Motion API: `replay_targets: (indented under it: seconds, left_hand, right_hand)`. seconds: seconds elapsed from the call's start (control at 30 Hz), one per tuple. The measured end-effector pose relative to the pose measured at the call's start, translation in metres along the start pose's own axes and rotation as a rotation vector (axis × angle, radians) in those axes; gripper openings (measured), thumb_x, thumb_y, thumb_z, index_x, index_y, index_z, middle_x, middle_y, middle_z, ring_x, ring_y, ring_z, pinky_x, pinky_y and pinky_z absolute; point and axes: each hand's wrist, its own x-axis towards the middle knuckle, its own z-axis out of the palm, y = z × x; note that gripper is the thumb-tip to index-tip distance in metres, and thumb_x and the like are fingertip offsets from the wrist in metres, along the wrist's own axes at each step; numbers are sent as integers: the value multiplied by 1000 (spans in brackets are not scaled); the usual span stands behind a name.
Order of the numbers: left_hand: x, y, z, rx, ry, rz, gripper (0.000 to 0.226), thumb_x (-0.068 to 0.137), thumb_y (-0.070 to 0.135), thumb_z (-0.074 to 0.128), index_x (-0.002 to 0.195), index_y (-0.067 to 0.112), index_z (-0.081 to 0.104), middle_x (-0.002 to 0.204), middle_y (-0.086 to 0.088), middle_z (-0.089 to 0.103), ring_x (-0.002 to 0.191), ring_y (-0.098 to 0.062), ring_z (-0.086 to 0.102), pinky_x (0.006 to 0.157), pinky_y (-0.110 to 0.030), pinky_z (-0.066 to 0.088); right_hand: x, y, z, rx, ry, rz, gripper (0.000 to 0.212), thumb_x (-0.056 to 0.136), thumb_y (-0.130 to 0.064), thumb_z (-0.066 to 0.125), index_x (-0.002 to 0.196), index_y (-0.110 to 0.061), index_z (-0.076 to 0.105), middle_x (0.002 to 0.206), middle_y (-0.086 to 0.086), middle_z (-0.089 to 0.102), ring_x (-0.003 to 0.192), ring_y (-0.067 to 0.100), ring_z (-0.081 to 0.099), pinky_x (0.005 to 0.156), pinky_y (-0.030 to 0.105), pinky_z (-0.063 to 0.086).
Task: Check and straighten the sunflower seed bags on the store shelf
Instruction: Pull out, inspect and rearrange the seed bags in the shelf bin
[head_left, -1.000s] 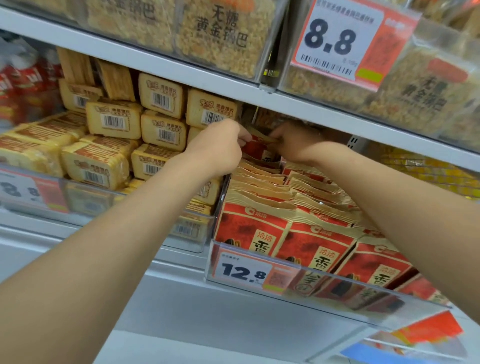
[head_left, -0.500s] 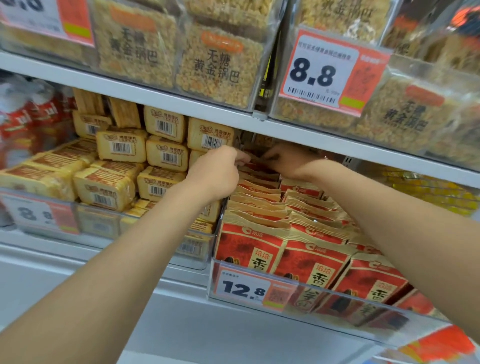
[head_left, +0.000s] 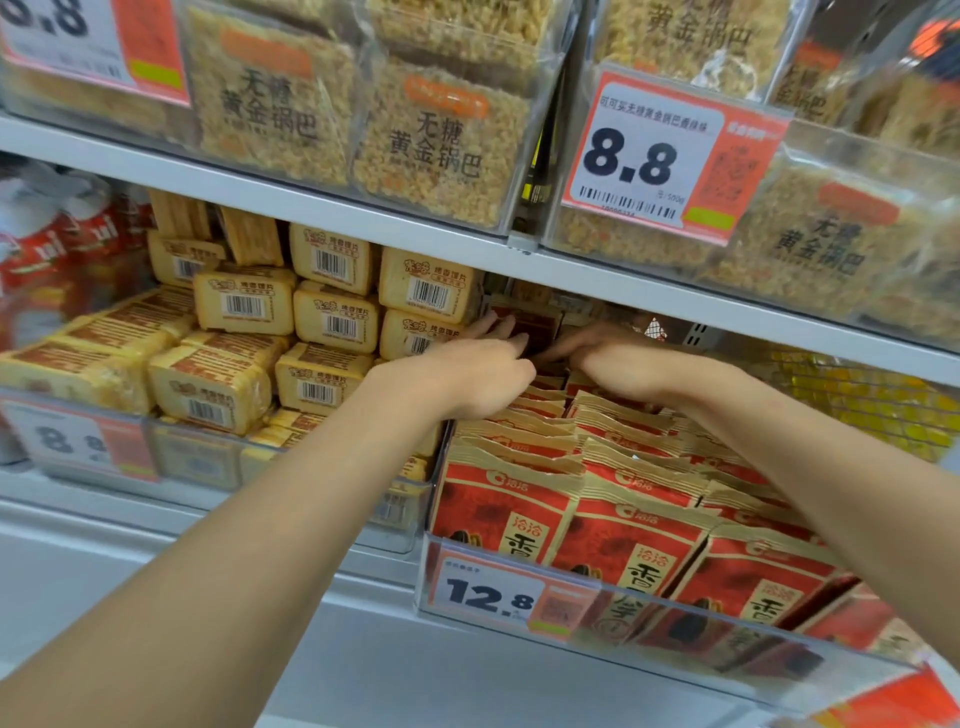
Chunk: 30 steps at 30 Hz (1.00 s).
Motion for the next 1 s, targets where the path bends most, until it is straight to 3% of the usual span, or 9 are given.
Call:
replay_targets:
  seconds: [0.2, 0.3, 0.33, 0.4, 0.47, 0.57, 0.7, 0.83, 1.0]
  left_hand:
    - [5, 4, 0, 38, -100, -56, 58, 104, 40, 21, 158, 21, 8, 166, 2, -4, 152, -14, -10, 123, -38, -4]
    - [3, 4, 0, 73, -107, -50, 57, 105, 40, 18, 158, 20, 9, 166, 1, -3, 152, -16, -9, 123, -38, -2]
    - [3, 4, 0, 80, -109, -47, 58, 105, 40, 18, 158, 20, 9, 166, 1, -2, 152, -16, -8, 123, -38, -2]
    - [3, 3, 1, 94, -106, -41, 58, 104, 41, 18, 158, 21, 10, 166, 2, -1, 152, -15, -6, 124, -38, -1]
    - [2, 2, 1, 106, -104, -36, 58, 104, 41, 17, 158, 20, 11, 166, 2, 0, 152, -14, -6, 124, -37, 0]
    - [1, 0, 0, 103, -101, -18, 57, 104, 40, 18, 158, 21, 12, 166, 3, 1, 152, -13, -6, 124, -37, 0]
    - [0, -1, 1, 100, -105, -8, 57, 105, 40, 18, 158, 20, 12, 166, 2, 2, 152, -13, -6, 124, -37, 0]
    - [-2, -2, 0, 117, -117, 1, 57, 105, 41, 18, 158, 20, 12, 166, 1, 4, 152, -15, -6, 124, -37, 0]
    - [-7, -2, 0, 71, -110, 18, 56, 106, 38, 20, 158, 19, 15, 166, 0, 5, 152, -15, -6, 123, -35, -1]
  right_hand:
    - [2, 2, 0, 20, -29, -36, 50, 96, 0, 33, 122, -24, 68, 137, 1, 57, 122, 20, 54, 101, 28, 42]
    - [7, 6, 0, 89, 111, 37, 46, 103, -10, 30, 126, -32, 62, 113, -4, 65, 78, 17, 60, 61, 21, 44]
    - [12, 6, 1, 80, 170, 61, 44, 103, -13, 30, 132, -34, 56, 112, -2, 64, 72, 19, 57, 57, 24, 43]
    - [27, 7, 5, -11, 211, 44, 46, 102, -13, 33, 145, -29, 41, 129, 10, 59, 95, 27, 61, 79, 34, 52]
    - [42, 8, 9, -49, 160, 21, 50, 99, -11, 39, 148, -19, 35, 136, 16, 52, 114, 31, 54, 100, 44, 46]
    - [56, 9, 12, -21, 115, 19, 48, 97, -11, 43, 144, -18, 37, 128, 16, 55, 106, 29, 56, 95, 44, 48]
    - [58, 9, 15, -20, 185, 24, 45, 97, -17, 56, 141, -16, 45, 137, 13, 53, 123, 30, 51, 104, 39, 42]
    - [61, 7, 15, 52, 175, 69, 53, 90, -29, 69, 137, -13, 50, 137, 9, 55, 125, 28, 52, 104, 35, 42]
    - [62, 1, 17, -16, 187, 49, 27, 100, -32, 53, 117, -15, 64, 117, 9, 65, 109, 28, 60, 81, 27, 39]
